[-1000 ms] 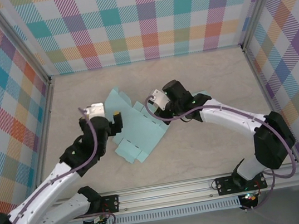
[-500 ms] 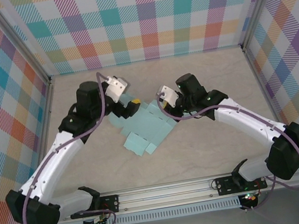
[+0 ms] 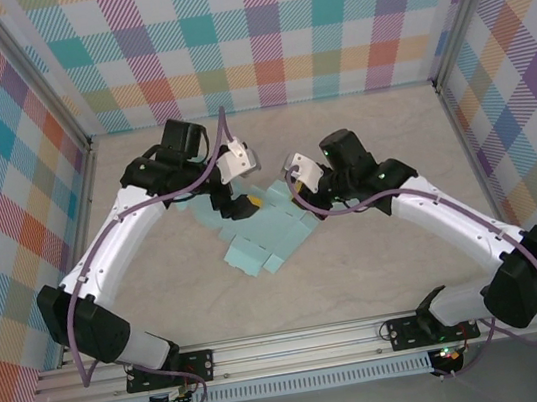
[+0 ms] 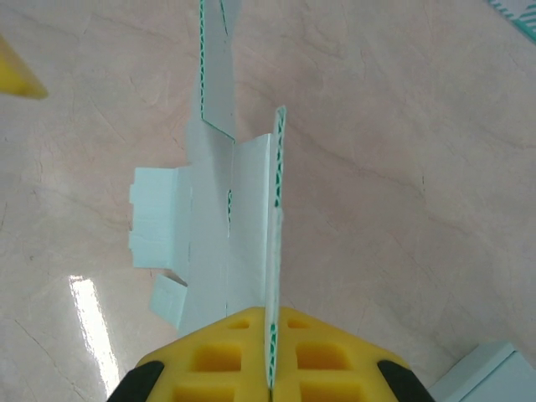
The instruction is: Fold the paper box
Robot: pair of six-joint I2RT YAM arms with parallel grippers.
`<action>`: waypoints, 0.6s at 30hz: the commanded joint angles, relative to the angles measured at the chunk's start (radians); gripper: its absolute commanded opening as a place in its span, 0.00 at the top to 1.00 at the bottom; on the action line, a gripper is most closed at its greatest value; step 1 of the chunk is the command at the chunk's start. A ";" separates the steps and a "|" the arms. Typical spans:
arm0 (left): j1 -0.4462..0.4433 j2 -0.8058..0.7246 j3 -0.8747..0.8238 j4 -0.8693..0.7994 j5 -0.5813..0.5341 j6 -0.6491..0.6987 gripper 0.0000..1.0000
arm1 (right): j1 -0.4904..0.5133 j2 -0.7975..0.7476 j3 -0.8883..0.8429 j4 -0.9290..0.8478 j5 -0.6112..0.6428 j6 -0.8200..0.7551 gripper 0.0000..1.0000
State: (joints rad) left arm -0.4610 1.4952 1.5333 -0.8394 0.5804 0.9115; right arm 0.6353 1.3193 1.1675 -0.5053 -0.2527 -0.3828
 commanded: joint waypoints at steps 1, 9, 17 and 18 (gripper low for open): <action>0.016 0.010 0.044 -0.058 0.026 0.063 0.14 | 0.001 -0.005 0.048 -0.024 -0.048 -0.014 1.00; 0.011 0.089 0.126 -0.137 0.008 0.089 0.37 | 0.002 0.034 0.082 -0.035 -0.067 -0.010 1.00; 0.001 0.139 0.162 -0.181 -0.008 0.108 0.72 | 0.001 0.057 0.103 -0.039 -0.065 -0.009 1.00; -0.001 0.141 0.164 -0.186 -0.013 0.111 0.78 | 0.001 0.058 0.105 -0.039 -0.063 -0.008 1.00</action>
State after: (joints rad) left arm -0.4622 1.6287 1.6550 -0.9783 0.5640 1.0042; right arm 0.6350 1.3705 1.2335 -0.5442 -0.2825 -0.3824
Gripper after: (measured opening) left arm 0.244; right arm 0.066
